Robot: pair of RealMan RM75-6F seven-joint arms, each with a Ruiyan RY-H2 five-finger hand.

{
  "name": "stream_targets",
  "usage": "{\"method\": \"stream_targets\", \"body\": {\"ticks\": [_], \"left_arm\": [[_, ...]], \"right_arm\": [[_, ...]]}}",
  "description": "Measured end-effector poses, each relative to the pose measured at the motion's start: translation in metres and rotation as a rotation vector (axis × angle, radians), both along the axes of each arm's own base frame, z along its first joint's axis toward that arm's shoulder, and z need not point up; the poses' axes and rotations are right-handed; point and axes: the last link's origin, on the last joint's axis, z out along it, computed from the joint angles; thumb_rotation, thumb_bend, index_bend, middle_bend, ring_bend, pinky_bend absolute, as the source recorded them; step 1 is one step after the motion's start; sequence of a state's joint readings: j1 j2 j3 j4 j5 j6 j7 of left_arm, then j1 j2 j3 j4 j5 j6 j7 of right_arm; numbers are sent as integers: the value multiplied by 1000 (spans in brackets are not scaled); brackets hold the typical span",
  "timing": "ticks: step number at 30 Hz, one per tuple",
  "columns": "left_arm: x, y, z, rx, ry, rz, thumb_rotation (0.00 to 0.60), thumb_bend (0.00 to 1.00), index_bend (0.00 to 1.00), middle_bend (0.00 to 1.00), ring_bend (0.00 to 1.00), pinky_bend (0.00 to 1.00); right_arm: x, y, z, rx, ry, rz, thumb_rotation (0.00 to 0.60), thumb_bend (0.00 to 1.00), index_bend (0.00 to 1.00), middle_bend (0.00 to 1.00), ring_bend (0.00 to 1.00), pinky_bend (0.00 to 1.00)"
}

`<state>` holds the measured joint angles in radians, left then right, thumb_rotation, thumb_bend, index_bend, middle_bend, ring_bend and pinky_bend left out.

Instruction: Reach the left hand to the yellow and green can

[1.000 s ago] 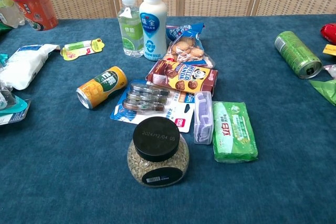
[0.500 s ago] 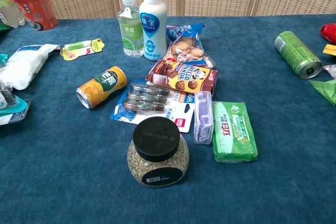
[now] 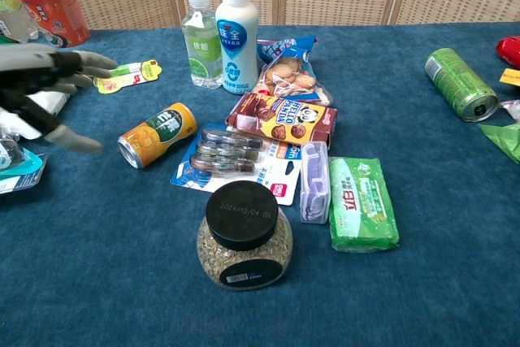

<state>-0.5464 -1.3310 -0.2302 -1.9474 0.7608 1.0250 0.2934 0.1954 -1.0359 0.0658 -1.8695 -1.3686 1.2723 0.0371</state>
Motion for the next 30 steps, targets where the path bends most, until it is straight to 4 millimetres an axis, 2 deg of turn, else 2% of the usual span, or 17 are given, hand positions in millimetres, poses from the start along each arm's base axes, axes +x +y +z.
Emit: {"method": "stream_targets", "body": {"ticks": [7,9,11,14,19,22,24,27,30], "left_arm": [[11,20,-33,-57,-10,10,600,52,0,0,0,0],[13,23,-42,-72,-17,17,600,108,0,10,15,0],[15,26,-50,-85,-36,27,600,211,0,55,96,19],[17,29,-56,-89,-50,31,600,312,0,103,182,86],[15,30,-64,-109,-25,24,600,327,13,146,279,201],[13,30,-64,-103,-12,19,600,400,88,233,423,375],[12,31,-62,-85,-13,19,600,507,161,339,522,495],[9,32,-55,-60,-21,26,600,607,191,381,560,566],[6,31,-47,-42,-26,32,600,610,191,382,567,581]], "right_arm": [[-3,4,8,-25,-1,-19,600,87,0,36,0,0],[-3,5,10,-32,-3,-23,600,87,0,36,0,0],[-4,7,12,-39,-4,-26,600,86,0,36,0,0],[-3,9,15,-47,-8,-32,600,87,0,35,0,0],[-2,13,21,-61,-30,-43,600,87,0,36,0,0],[-1,15,25,-71,-47,-46,600,85,0,36,0,0],[-1,17,28,-82,-54,-47,600,85,0,35,0,0],[-1,19,31,-91,-69,-51,600,86,0,35,0,0],[0,22,34,-101,-73,-49,600,89,0,36,0,0]]}}
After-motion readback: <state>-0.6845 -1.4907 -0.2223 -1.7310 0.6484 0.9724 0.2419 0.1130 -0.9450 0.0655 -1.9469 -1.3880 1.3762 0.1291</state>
